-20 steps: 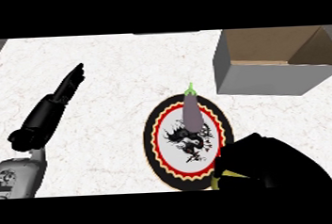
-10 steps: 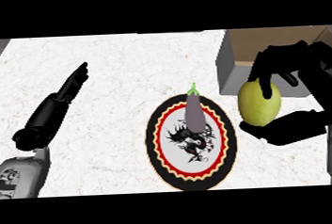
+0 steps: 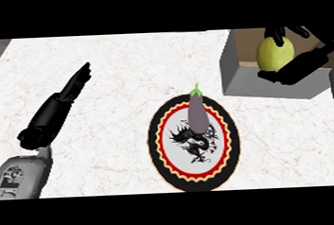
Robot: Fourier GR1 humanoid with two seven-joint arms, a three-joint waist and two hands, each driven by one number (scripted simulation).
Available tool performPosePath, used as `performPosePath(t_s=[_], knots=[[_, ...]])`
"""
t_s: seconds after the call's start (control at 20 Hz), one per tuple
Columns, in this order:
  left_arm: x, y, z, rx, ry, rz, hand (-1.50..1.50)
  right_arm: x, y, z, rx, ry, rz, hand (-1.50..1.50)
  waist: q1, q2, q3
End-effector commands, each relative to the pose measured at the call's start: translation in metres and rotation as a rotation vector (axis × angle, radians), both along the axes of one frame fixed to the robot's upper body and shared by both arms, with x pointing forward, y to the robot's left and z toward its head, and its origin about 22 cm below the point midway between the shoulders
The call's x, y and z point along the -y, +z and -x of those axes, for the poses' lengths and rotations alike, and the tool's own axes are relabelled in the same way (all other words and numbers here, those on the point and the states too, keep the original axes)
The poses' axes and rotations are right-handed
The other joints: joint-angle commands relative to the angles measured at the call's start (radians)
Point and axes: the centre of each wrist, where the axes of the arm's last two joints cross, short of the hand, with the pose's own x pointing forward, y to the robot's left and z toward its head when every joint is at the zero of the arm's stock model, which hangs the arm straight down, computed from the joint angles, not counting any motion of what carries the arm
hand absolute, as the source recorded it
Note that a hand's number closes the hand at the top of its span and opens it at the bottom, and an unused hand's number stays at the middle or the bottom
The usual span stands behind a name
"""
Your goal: Pick the lemon from the plate and place it in the cardboard box
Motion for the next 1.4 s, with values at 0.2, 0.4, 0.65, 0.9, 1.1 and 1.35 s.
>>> performPosePath(t_s=[0.2,0.4,0.65,0.9,1.1,1.35], knots=[[0.005,0.006,-0.003,0.004,-0.01,0.002,0.0,0.042,-0.023,-0.046,-0.215,0.019,0.169,1.5,0.006,0.002,0.001],[-0.005,0.013,-0.007,0.014,-0.006,0.008,0.0,0.054,-0.056,-0.054,-0.304,-0.006,0.314,1.5,0.016,0.008,0.001],[-0.006,0.014,-0.01,0.028,0.006,0.006,0.0,0.063,-0.043,-0.064,-0.398,0.165,0.315,-1.5,0.013,0.006,0.001],[0.005,-0.003,0.001,-0.003,-0.011,0.004,0.0,0.075,-0.037,-0.067,-0.304,0.297,-0.017,-1.5,0.003,0.003,0.002],[0.008,0.005,-0.001,-0.004,0.003,0.016,0.0,0.072,-0.056,-0.076,-0.338,0.325,-0.515,-1.5,-0.001,-0.004,0.005],[-0.004,0.008,-0.002,0.017,-0.005,0.01,0.0,0.092,-0.064,-0.079,-0.477,0.199,-0.836,-1.5,0.019,0.008,0.002]])
